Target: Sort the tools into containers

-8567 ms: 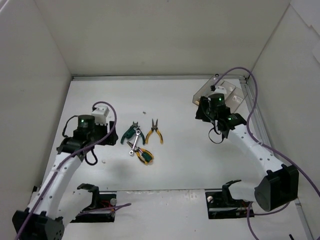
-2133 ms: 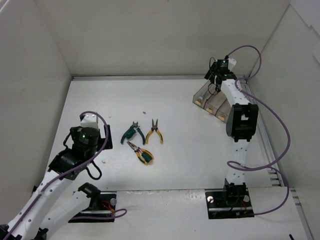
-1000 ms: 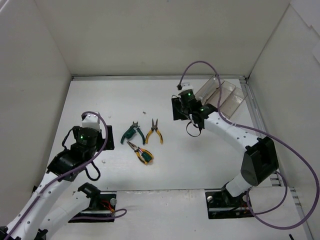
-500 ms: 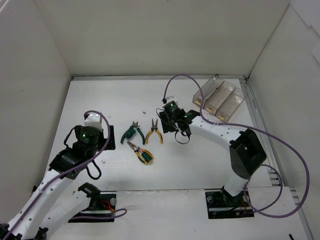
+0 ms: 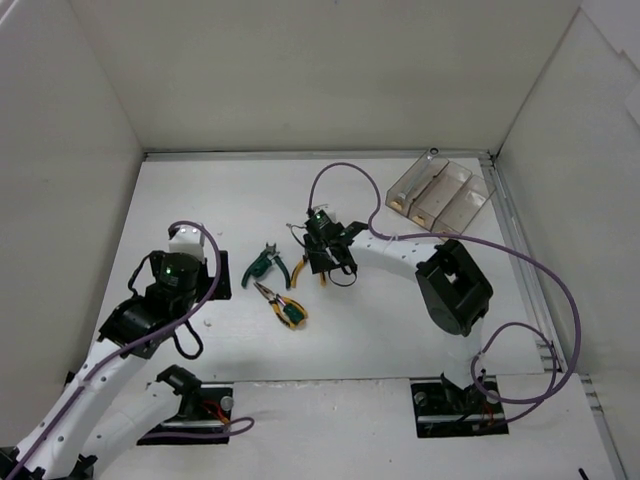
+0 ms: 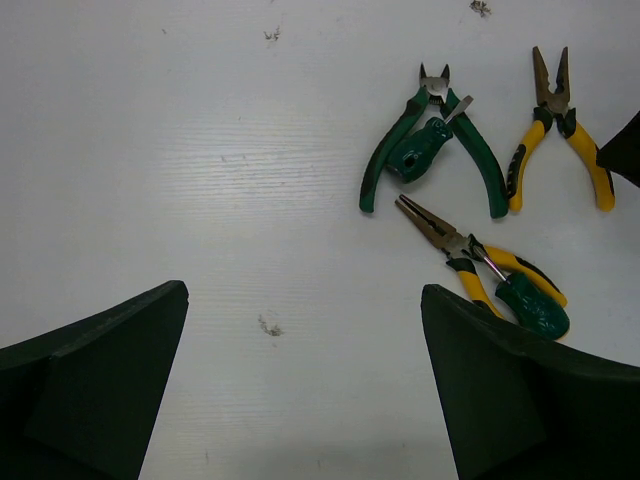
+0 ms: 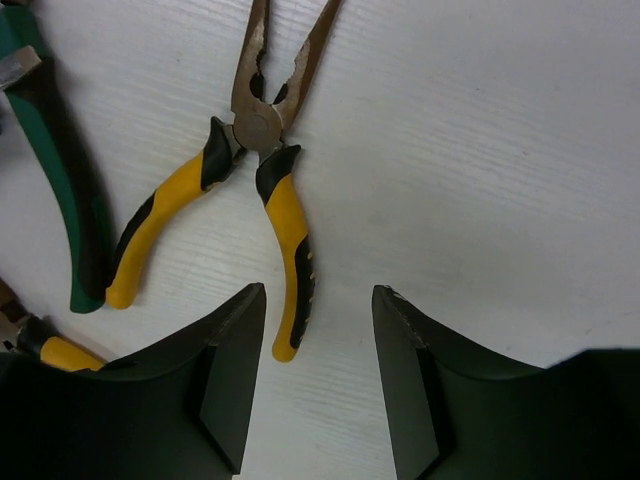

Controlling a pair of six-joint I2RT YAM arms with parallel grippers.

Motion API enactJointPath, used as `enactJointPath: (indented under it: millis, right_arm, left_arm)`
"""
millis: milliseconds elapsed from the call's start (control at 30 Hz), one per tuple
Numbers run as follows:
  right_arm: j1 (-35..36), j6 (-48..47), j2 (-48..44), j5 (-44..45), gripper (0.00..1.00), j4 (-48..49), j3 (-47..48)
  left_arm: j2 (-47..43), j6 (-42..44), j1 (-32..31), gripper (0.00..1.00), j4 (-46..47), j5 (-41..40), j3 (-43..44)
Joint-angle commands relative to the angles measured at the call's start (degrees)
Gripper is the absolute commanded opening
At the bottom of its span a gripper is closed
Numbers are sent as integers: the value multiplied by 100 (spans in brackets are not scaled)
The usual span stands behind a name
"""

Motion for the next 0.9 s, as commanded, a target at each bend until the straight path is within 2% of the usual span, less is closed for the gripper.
enactJointPath:
  millis: [0,200,567,633,667,767,867]
  right_arm:
    - [32,175,175,96,43,90,179]
    - [181,105,289,140,42,81,74]
    - [207,131,500,122,32,81,-120]
    - [216,105,535,140,24,81,-128]
    - [225,96,562,157,16,72,-137]
    - [199,61,527,201,0,72,-155]
    - [190,43,352,298,0,72,-199]
  left_arm:
    - [12,53,38,100,237,15,82]
    - [2,71,38,100,281,42,64]
    - [99,89,38,100,272,68,82]
    - [82,80,38,100,263,59,73]
    - [64,80,38,100,263,59,73]
    - [64,80,38,100,263,42,73]
    - [64,71,38,100,254,33,73]
